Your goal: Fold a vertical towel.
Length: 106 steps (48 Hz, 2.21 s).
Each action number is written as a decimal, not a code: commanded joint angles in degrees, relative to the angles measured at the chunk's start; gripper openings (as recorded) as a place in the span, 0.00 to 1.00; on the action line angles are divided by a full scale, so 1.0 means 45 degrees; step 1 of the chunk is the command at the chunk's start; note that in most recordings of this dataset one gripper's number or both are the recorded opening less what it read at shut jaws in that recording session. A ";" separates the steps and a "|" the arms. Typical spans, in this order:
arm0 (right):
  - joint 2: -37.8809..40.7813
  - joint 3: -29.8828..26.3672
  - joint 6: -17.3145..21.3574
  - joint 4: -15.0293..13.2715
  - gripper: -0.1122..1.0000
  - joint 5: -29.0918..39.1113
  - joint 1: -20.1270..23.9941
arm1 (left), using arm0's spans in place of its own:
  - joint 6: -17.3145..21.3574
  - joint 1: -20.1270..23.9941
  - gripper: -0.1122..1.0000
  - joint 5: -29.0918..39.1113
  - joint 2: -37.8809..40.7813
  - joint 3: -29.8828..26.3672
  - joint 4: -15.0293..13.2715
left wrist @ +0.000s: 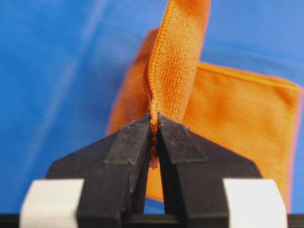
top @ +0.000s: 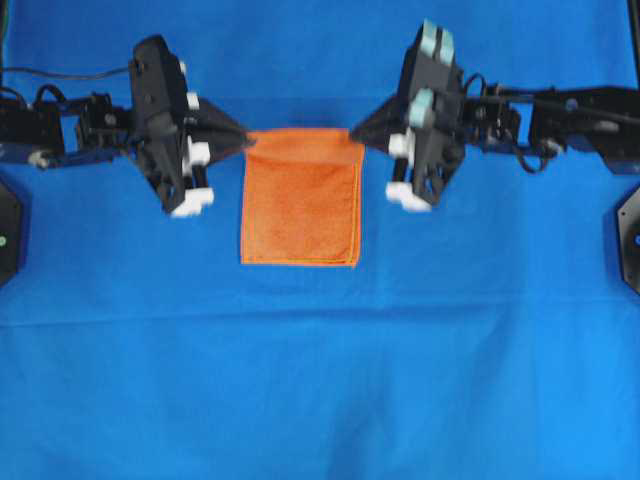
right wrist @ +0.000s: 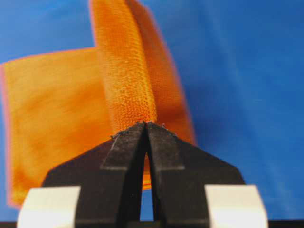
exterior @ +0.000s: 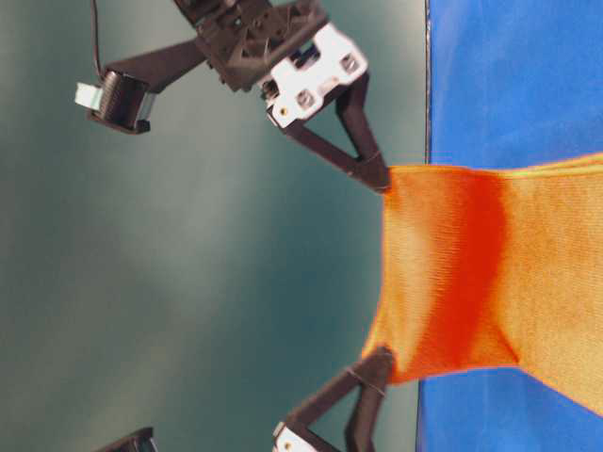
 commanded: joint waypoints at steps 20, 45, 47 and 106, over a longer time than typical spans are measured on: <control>0.0391 0.0156 0.0039 0.0586 0.12 0.0117 0.1758 | -0.0918 -0.2168 0.13 -0.0625 0.1387 0.0176 0.0000; 0.1797 -0.0059 0.0117 0.1152 0.12 -0.0605 0.1953 | -0.0898 -0.2168 0.13 -0.1016 0.2578 0.0020 0.0000; 0.1836 -0.0098 0.0137 0.1152 0.12 -0.0547 0.1973 | -0.0898 -0.2168 0.13 -0.1035 0.2578 0.0020 -0.0020; -0.3027 0.0098 0.0000 0.0391 0.67 0.0703 0.2969 | -0.0684 -0.4121 0.61 0.1445 -0.3828 0.0391 0.0000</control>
